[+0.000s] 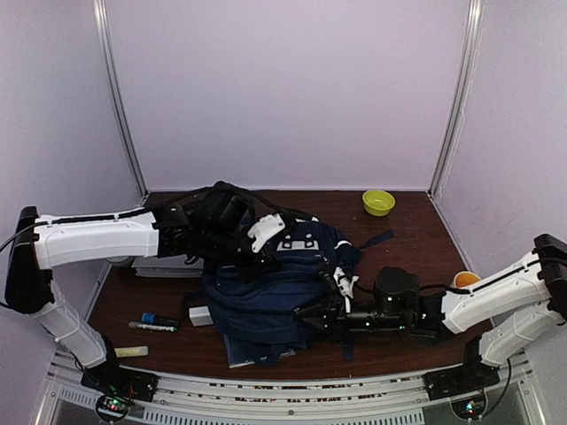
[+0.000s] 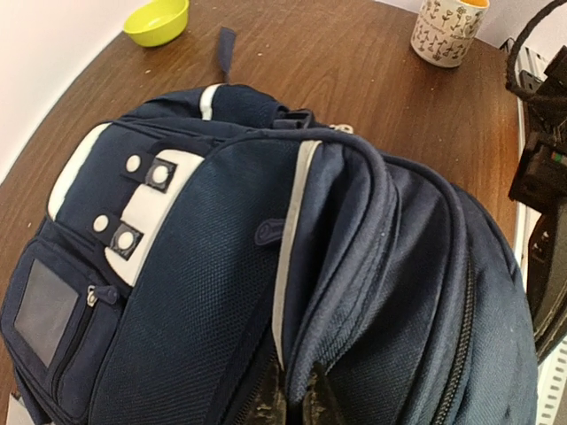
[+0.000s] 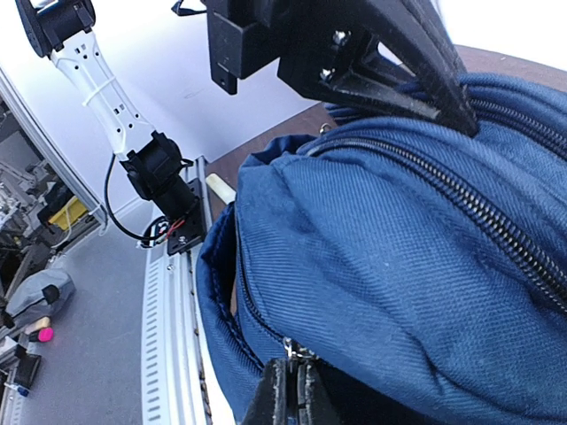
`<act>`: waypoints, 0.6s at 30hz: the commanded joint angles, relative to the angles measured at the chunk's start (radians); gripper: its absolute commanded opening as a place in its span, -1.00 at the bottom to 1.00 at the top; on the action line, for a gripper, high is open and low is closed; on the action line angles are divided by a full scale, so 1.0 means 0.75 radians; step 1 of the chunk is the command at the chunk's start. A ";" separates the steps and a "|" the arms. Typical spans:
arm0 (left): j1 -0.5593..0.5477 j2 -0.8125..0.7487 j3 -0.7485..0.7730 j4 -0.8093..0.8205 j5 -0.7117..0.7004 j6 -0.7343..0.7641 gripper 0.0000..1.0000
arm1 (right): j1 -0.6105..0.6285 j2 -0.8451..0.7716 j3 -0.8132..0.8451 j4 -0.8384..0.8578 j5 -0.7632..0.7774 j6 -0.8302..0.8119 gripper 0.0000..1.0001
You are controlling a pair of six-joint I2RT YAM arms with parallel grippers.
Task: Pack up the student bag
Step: Unzip the largest pocket of the student bag.
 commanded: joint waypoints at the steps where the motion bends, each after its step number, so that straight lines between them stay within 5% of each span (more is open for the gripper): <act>1: -0.058 0.103 0.167 0.166 0.059 -0.010 -1.00 | 0.012 -0.196 -0.095 -0.027 0.085 -0.051 -1.00; 10: -0.116 0.320 0.401 0.166 0.194 0.040 -1.00 | 0.024 -0.414 -0.231 -0.131 0.140 -0.052 -1.00; 18: -0.120 0.350 0.429 0.122 0.125 0.064 -1.00 | 0.041 -0.349 -0.213 -0.080 0.143 -0.045 -1.00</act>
